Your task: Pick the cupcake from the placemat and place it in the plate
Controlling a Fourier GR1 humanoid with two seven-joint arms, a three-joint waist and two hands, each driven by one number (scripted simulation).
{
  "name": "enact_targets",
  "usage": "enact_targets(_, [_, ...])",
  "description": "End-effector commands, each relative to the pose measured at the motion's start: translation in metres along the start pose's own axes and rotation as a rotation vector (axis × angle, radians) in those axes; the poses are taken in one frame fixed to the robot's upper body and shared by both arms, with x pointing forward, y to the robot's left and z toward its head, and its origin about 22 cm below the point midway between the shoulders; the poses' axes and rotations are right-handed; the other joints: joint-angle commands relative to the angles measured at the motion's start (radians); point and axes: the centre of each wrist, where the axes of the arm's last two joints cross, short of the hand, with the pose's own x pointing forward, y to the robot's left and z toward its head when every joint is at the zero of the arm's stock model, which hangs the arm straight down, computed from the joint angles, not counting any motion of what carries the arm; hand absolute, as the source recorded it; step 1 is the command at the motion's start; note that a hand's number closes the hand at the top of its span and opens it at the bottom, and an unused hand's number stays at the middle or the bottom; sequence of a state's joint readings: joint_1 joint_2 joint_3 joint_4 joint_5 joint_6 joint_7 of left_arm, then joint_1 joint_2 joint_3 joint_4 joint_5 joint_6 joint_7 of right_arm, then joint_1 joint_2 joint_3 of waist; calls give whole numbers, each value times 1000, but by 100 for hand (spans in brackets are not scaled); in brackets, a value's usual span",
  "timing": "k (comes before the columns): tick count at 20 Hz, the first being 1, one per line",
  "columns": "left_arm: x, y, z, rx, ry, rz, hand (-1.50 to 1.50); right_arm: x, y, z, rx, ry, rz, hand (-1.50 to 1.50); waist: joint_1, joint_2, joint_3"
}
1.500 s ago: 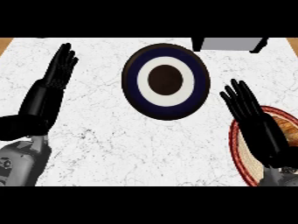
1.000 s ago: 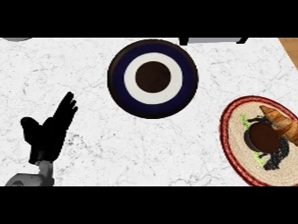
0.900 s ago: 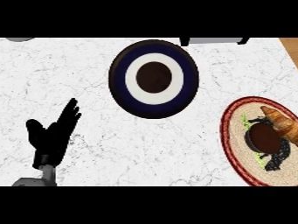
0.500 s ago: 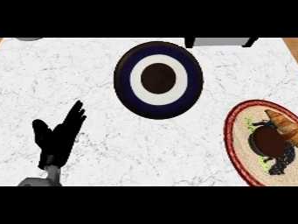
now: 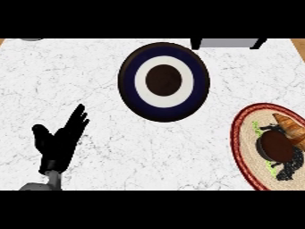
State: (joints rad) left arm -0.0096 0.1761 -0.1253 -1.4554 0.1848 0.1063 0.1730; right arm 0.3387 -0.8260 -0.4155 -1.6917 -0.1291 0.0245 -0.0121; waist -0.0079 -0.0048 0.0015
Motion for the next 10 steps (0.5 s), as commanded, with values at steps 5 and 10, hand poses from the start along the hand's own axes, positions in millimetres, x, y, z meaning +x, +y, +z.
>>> enact_targets(5, [-3, 11, 3, 19, 75, 4, 0, 63, 33, 3, 146, 133, 161, -150, 14, 6, -3])
enact_targets(10, [-13, -8, 11, -32, 90, -12, 0, 70, 76, -2, 172, 143, 186, -150, 18, 6, -2])
